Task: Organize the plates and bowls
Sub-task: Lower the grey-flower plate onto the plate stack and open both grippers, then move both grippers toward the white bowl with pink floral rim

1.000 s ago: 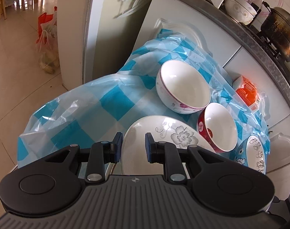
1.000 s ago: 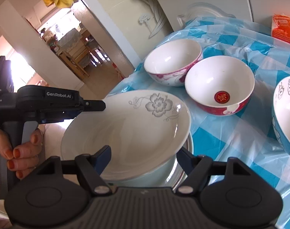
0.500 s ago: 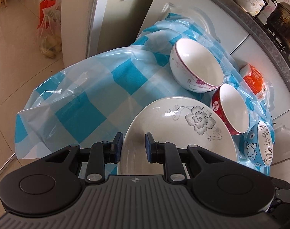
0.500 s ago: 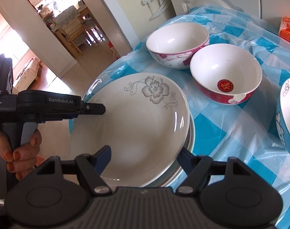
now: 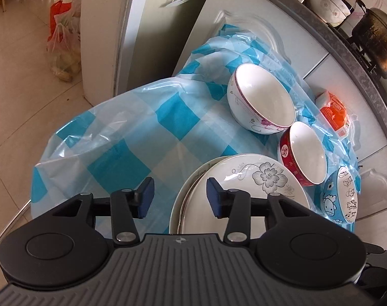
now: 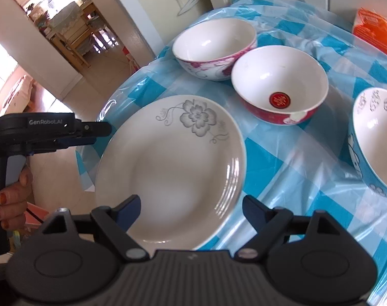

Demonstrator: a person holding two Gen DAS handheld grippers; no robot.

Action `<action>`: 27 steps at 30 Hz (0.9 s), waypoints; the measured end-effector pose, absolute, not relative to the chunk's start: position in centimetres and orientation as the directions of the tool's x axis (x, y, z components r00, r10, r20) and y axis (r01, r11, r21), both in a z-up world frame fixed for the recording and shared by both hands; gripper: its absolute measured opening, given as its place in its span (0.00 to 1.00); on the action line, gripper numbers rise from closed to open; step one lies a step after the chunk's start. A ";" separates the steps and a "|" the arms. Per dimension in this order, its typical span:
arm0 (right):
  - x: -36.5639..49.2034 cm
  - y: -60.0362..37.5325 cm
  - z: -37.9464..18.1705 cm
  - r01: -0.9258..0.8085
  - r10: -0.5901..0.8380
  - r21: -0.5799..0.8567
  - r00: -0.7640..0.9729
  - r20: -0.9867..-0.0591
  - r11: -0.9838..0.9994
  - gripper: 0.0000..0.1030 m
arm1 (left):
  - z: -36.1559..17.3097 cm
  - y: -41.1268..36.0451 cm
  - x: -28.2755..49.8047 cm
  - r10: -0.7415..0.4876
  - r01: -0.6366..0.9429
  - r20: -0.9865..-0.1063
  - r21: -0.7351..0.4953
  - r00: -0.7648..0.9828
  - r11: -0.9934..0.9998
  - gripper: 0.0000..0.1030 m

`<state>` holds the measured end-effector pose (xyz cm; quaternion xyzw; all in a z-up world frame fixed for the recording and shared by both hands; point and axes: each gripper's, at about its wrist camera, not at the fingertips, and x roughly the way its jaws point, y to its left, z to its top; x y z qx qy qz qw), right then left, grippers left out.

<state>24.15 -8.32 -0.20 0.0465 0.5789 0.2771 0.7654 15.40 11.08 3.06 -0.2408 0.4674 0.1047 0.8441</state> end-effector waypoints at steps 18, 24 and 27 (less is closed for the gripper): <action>23.3 -13.2 4.5 -0.311 0.393 0.280 0.403 -0.826 0.908 0.91 | 8.6 6.9 18.4 0.133 -0.346 -0.839 -0.070 0.528 0.935 0.94; 22.9 -15.5 5.3 -0.259 0.368 0.275 0.456 -0.810 0.926 0.91 | 9.4 5.0 19.7 0.160 -0.312 -0.826 -0.020 0.540 0.950 0.98; 22.8 -16.5 5.6 -0.238 0.346 0.260 0.483 -0.804 0.936 0.92 | 9.7 4.0 20.1 0.162 -0.297 -0.821 -0.009 0.547 0.955 1.00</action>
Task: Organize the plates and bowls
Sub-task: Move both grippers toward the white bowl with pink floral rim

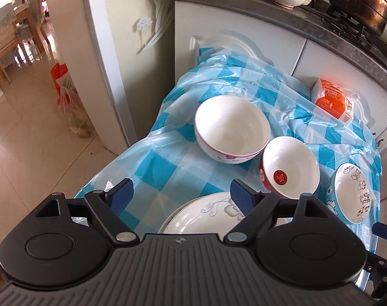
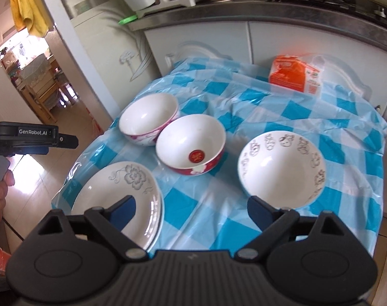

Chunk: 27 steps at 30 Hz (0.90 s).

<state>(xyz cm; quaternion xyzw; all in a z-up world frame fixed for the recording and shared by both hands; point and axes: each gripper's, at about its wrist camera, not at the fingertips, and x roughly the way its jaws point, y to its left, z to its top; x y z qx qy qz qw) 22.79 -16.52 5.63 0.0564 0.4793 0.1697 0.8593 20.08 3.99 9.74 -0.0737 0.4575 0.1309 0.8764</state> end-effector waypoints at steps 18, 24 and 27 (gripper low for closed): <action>22.0 -22.5 5.2 -0.068 0.248 0.255 0.565 -0.787 0.965 0.93 | 9.9 -1.7 22.7 0.113 -0.150 -0.820 0.033 0.562 0.988 1.00; 22.1 -23.9 4.3 -0.017 0.222 0.259 0.570 -0.791 0.966 0.93 | 9.1 -3.1 23.7 0.088 -0.118 -0.831 0.027 0.550 0.993 1.00; 22.3 -24.7 3.6 0.016 0.210 0.265 0.567 -0.796 0.964 0.93 | 8.5 -3.7 24.0 0.073 -0.107 -0.840 0.018 0.538 0.994 1.00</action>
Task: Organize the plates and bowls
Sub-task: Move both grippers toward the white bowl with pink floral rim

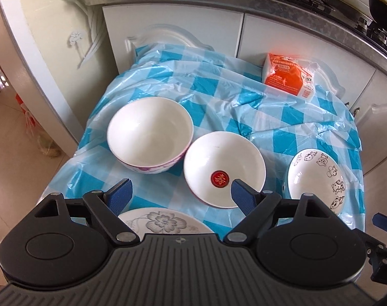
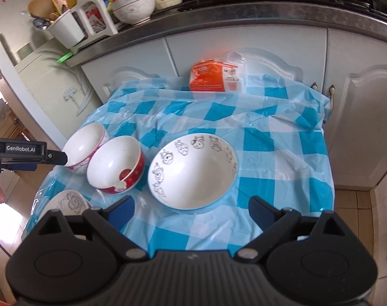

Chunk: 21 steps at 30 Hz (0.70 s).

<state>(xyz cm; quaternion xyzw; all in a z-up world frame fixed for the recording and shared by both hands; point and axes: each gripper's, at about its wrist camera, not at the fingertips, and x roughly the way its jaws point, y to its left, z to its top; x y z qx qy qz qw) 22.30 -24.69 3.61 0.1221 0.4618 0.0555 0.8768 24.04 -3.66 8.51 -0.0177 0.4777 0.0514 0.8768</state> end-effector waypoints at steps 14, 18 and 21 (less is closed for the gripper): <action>23.9 -26.6 0.7 0.098 0.196 0.299 0.558 -0.806 0.949 0.93 | 6.0 -0.5 24.3 0.065 -0.181 -0.862 -0.031 0.502 0.983 1.00; 24.9 -26.8 0.3 0.108 0.199 0.311 0.565 -0.801 0.944 0.93 | 5.5 1.7 24.9 0.072 -0.235 -0.861 -0.056 0.504 0.970 1.00; 25.8 -26.6 0.5 0.098 0.207 0.318 0.578 -0.789 0.943 0.93 | 5.1 3.5 25.4 0.077 -0.301 -0.858 -0.093 0.508 0.949 1.00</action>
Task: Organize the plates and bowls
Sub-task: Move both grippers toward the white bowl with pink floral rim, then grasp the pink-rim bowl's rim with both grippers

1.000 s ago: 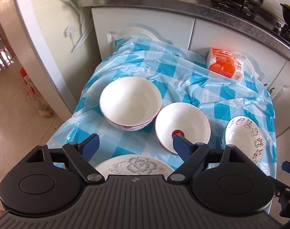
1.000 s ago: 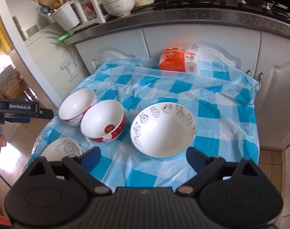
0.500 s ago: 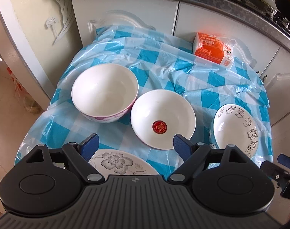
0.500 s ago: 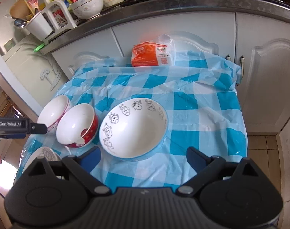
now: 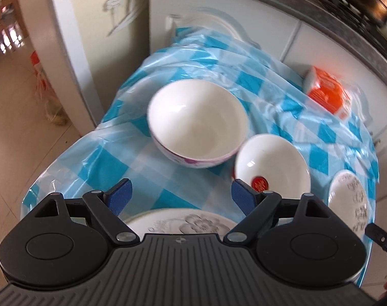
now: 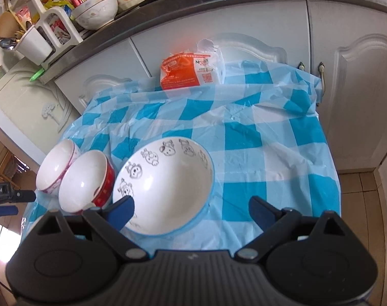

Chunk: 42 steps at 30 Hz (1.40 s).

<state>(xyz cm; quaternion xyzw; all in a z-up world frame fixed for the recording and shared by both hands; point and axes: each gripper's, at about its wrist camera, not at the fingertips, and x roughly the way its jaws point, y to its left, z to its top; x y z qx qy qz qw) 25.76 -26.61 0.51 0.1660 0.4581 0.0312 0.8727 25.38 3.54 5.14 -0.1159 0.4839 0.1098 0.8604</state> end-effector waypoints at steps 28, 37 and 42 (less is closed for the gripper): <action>42.9 -11.1 -0.6 -0.219 0.522 0.478 0.468 -0.713 0.851 0.99 | 1.8 10.1 29.1 -0.030 -0.458 -0.798 -0.375 0.602 0.806 1.00; 45.2 -9.4 -2.9 -0.233 0.534 0.481 0.384 -0.753 0.845 0.99 | 1.2 9.8 29.9 -0.057 -0.405 -0.794 -0.368 0.605 0.837 1.00; 46.2 -8.8 -3.7 -0.232 0.567 0.517 0.334 -0.753 0.824 0.99 | 0.4 9.8 30.5 -0.086 -0.397 -0.822 -0.360 0.562 0.844 1.00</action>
